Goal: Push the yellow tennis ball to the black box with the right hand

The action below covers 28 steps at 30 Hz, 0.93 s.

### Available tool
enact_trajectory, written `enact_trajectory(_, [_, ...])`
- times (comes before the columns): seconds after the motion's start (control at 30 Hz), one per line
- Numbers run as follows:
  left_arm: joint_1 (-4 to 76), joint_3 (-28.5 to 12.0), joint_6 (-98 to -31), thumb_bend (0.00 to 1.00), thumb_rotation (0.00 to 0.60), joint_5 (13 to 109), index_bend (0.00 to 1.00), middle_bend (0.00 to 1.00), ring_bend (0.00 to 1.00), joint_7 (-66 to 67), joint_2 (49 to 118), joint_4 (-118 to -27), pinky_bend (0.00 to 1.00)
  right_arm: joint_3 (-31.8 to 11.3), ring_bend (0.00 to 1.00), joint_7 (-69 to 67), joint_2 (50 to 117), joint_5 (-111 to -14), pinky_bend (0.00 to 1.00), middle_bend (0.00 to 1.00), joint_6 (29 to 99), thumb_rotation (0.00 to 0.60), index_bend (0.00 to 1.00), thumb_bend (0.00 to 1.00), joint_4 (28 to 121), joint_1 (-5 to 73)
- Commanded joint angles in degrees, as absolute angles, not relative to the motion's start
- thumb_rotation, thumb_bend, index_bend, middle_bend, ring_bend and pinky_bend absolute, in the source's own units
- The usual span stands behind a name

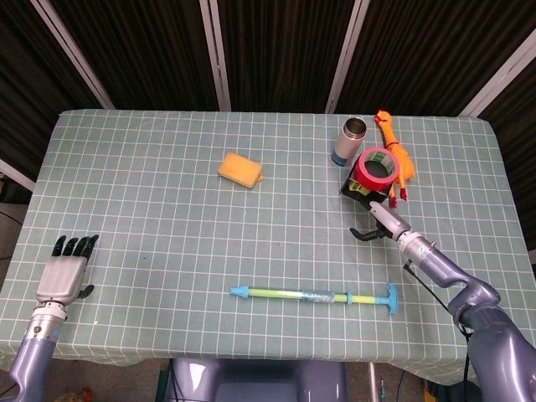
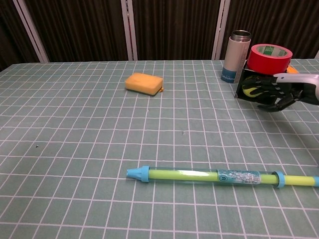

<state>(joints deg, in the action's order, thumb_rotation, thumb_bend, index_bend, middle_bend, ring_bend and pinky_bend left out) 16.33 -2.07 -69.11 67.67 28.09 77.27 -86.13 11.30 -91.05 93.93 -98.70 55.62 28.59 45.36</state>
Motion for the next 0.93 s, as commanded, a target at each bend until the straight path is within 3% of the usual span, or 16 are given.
enact_trajectory(0.03, [15.86, -1.51, -70.23, 0.18, 0.6, 69.34, 0.0, 0.1, 0.07, 27.15, 76.35, -87.33, 0.03, 12.32, 0.0, -89.81, 89.64, -100.13, 0.0, 0.0, 61.56, 0.6, 0.0, 0.46, 35.77, 43.37])
enact_trajectory(0.33, [13.8, 1.48, -73.36, 0.18, 0.6, 75.1, 0.0, 0.09, 0.07, 24.4, 72.54, -92.57, 0.03, 14.82, 0.0, -69.41, 75.41, -101.29, 0.0, 0.0, 70.0, 0.6, 0.0, 0.46, 62.53, 37.65])
enact_trajectory(0.53, [10.75, 2.89, -79.3, 0.18, 0.6, 80.19, 0.0, 0.08, 0.07, 21.07, 68.27, -96.64, 0.03, 10.1, 0.0, -18.41, 68.04, -87.65, 0.0, 0.0, 84.23, 0.6, 0.0, 0.43, 83.22, 21.11])
enact_trajectory(0.77, [9.41, 3.79, -82.63, 0.18, 0.6, 85.78, 0.0, 0.07, 0.07, 17.86, 66.5, -97.32, 0.03, 5.56, 0.0, 9.07, 72.21, -79.49, 0.0, 0.0, 99.95, 0.6, 0.0, 0.37, 86.24, 9.08])
enact_trajectory(0.93, [8.78, 3.81, -84.77, 0.18, 0.6, 88.98, 0.0, 0.07, 0.07, 17.1, 66.98, -96.42, 0.03, 6.59, 0.0, 7.79, 70.99, -83.47, 0.0, 0.0, 103.56, 0.6, 0.0, 0.37, 89.06, 5.56])
